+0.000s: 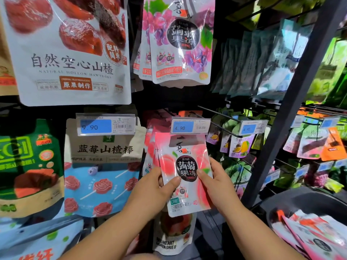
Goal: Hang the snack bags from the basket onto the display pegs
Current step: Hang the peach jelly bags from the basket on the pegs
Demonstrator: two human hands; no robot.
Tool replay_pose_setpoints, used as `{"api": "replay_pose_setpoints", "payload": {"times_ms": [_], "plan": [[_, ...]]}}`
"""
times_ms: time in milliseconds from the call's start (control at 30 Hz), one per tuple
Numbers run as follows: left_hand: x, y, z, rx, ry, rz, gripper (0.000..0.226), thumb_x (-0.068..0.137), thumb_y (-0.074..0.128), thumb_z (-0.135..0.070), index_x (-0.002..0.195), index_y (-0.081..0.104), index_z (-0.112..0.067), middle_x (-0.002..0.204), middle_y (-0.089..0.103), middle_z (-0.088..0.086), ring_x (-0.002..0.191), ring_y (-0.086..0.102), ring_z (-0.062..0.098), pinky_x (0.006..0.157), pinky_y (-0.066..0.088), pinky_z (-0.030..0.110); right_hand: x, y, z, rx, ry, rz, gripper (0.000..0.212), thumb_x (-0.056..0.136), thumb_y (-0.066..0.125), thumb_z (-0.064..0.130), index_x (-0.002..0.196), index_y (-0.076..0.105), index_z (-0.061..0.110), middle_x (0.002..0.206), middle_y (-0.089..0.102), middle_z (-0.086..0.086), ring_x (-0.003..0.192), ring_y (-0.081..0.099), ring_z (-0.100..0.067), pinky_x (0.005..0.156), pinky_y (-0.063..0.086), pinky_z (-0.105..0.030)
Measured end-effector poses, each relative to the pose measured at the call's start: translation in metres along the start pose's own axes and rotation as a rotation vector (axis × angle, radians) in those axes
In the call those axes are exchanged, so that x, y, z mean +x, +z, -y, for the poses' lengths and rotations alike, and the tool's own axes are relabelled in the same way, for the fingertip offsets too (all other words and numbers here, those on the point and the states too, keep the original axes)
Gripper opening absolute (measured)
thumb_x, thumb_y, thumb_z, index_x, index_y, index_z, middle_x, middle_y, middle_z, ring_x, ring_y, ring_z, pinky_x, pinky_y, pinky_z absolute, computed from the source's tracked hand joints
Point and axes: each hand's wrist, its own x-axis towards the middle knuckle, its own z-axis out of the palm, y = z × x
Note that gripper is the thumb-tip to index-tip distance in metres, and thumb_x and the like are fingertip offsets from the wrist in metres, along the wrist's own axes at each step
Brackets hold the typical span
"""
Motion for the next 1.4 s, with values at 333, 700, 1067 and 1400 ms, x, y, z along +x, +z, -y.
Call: {"api": "replay_pose_setpoints", "payload": {"times_ms": [333, 700, 1067, 1400], "plan": [[-0.006, 0.028, 0.008, -0.125, 0.276, -0.084, 0.083, 0.096, 0.053, -0.037, 0.129, -0.015, -0.071, 0.145, -0.03, -0.038, 0.136, 0.008, -0.008, 0.108, 0.018, 0.02, 0.003, 0.001, -0.023, -0.388, 0.007, 0.09, 0.065, 0.101, 0.04, 0.049, 0.152, -0.001, 0.049, 0.159, 0.017, 0.007, 0.135, 0.015, 0.003, 0.111, 0.018, -0.029], [0.002, 0.028, 0.024, -0.12, 0.235, 0.036, 0.091, 0.065, 0.055, -0.085, 0.131, -0.007, -0.077, 0.136, -0.044, -0.041, 0.143, -0.014, -0.004, 0.118, 0.02, 0.04, 0.001, -0.008, -0.03, -0.121, 0.054, 0.367, 0.112, 0.065, 0.063, 0.079, 0.14, -0.019, 0.064, 0.139, 0.001, 0.051, 0.123, 0.014, 0.032, 0.112, 0.019, -0.021], [0.021, 0.031, 0.037, -0.04, 0.28, 0.029, 0.116, 0.062, 0.081, -0.061, 0.121, -0.016, -0.082, 0.136, -0.044, -0.04, 0.127, -0.01, -0.023, 0.102, 0.025, 0.022, 0.021, -0.007, -0.043, -0.178, 0.007, 0.361, 0.088, 0.084, 0.062, 0.056, 0.134, -0.011, 0.06, 0.138, 0.021, 0.042, 0.107, 0.025, 0.043, 0.084, 0.028, 0.01], [0.05, 0.037, 0.046, -0.025, 0.247, -0.006, 0.114, 0.046, 0.069, -0.08, 0.123, -0.014, -0.078, 0.142, -0.043, -0.034, 0.133, 0.004, -0.007, 0.103, 0.029, 0.028, 0.056, -0.002, -0.058, -0.224, 0.032, 0.408, 0.099, 0.094, 0.061, 0.046, 0.153, -0.018, 0.036, 0.146, 0.015, 0.04, 0.129, 0.02, 0.029, 0.109, 0.023, -0.005]]}}
